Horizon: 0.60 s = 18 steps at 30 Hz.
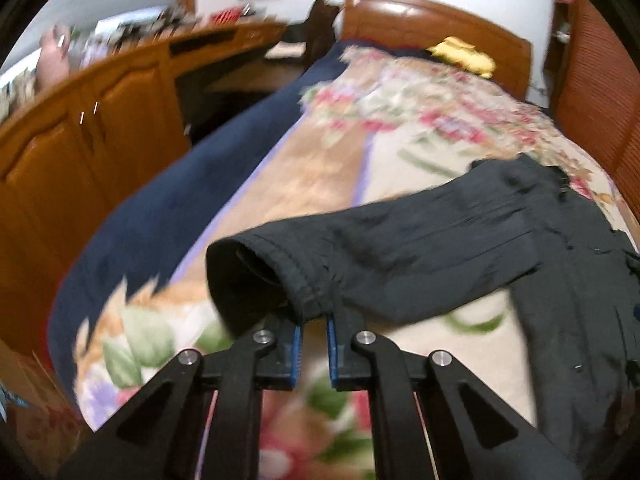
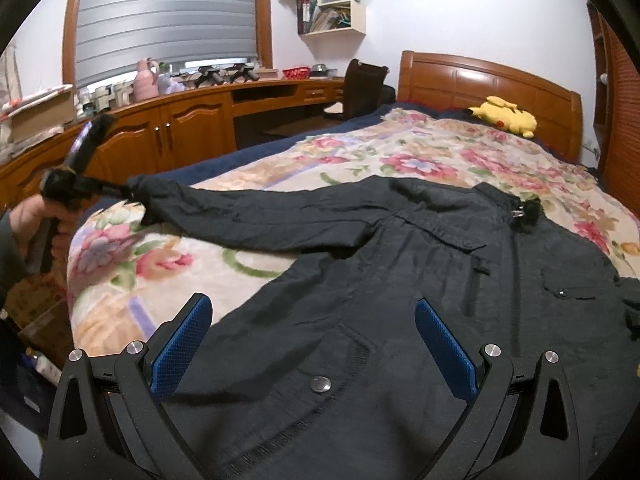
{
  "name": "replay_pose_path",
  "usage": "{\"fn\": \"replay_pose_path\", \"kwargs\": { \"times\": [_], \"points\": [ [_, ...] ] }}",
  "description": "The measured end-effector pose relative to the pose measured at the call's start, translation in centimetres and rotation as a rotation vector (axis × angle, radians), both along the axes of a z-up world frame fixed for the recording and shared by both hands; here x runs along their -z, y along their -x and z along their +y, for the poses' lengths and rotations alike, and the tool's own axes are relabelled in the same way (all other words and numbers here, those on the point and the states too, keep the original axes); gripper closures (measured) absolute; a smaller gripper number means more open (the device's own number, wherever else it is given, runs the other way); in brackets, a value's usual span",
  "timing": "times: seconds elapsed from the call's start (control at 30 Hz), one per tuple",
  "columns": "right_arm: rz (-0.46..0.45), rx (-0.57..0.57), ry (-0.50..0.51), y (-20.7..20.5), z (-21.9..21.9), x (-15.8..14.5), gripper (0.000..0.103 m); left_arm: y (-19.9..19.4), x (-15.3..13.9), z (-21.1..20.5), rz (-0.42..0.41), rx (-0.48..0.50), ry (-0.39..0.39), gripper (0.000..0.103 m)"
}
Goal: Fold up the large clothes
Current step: 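Lift the sleeve with the left gripper and lay it across the jacket body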
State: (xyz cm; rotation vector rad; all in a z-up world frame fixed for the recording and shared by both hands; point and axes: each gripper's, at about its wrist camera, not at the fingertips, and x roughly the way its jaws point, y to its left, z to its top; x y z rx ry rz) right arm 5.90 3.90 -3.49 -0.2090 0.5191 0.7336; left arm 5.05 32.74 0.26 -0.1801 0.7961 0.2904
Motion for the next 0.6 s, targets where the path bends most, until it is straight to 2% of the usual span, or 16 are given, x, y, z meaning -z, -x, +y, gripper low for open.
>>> {"fn": "replay_pose_path", "kwargs": {
  "times": [0.1, 0.3, 0.6],
  "points": [
    [-0.006, 0.022, -0.002, -0.2, -1.7, -0.4, 0.0, -1.0, -3.2, -4.4, -0.043, 0.078, -0.057, 0.098],
    [-0.018, 0.102, -0.008, -0.8, -5.9, -1.1, 0.0, -3.4, -7.3, -12.6, -0.101, 0.216, -0.106, 0.099],
    [-0.013, 0.237, -0.01, -2.0, -12.8, -1.4, 0.0, -5.4, -10.3, -24.6, -0.149, 0.433, -0.111, 0.099]
  ]
}}
